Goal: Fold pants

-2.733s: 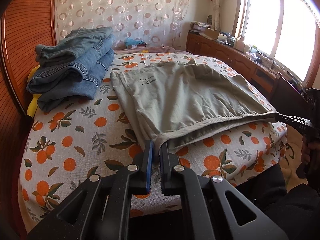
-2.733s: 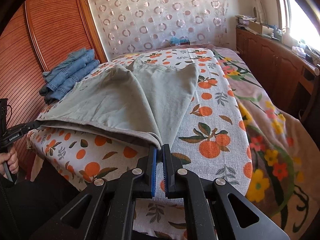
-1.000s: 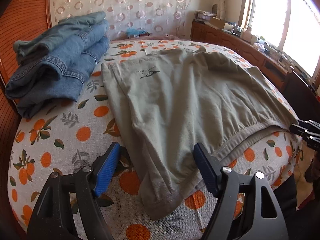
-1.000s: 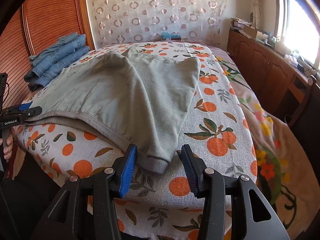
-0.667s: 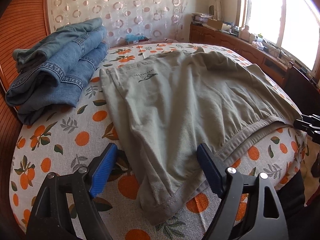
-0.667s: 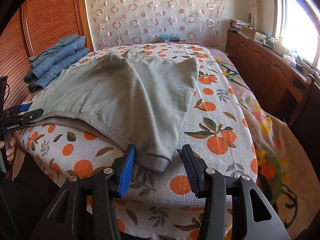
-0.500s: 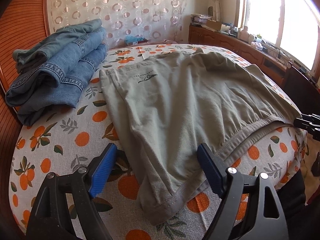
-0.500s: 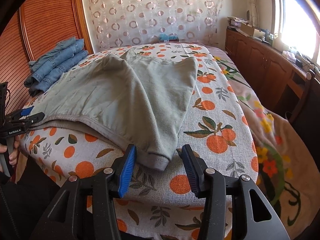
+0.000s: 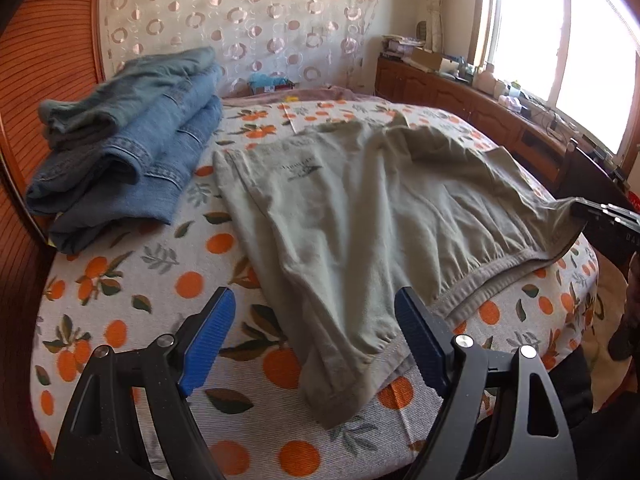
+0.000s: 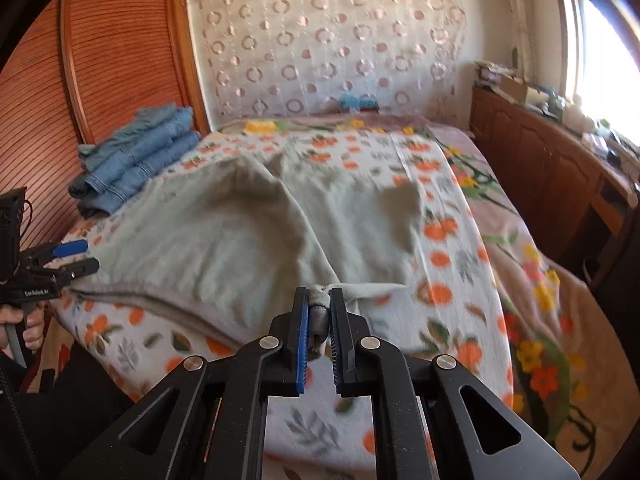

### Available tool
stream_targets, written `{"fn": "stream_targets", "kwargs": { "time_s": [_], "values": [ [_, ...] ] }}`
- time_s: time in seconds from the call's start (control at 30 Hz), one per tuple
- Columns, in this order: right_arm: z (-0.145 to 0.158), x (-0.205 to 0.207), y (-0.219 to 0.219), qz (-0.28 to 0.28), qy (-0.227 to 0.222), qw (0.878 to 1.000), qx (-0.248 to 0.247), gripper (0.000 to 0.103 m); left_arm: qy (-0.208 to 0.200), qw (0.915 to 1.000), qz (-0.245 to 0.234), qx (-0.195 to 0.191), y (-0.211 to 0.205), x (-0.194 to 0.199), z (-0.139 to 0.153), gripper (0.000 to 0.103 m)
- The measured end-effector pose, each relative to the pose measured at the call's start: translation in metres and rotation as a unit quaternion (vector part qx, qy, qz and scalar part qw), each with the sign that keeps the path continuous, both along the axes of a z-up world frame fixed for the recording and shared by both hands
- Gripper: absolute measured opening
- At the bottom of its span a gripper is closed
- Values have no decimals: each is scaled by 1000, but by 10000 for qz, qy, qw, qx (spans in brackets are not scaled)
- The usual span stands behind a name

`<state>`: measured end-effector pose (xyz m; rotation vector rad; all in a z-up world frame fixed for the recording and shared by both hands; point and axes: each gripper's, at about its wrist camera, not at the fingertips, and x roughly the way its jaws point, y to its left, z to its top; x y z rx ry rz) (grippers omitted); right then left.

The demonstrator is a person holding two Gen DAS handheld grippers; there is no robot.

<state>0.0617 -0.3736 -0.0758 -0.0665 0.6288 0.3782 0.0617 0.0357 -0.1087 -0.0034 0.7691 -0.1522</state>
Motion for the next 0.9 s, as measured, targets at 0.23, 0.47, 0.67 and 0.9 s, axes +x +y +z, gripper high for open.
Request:
{"fn": "stream_targets", "kwargs": {
  "time_s": [0.23,0.47,0.67,0.9],
  "values": [
    [29,15,77,920,-412,9948,107,9,-171,9993,321,-29,28,-9,14,83],
    [29,15,166,2090,-220,9766,453,8,-262,9979,587,-69,52,-16,17,83],
    [18,14,204,2620,30,9640,455,8,-296,9968,731,-129,67,-20,19,83],
    [11,29,206,2387,267,9699,393,26,-283,9972,681,-139,63,-19,18,83]
  ]
}}
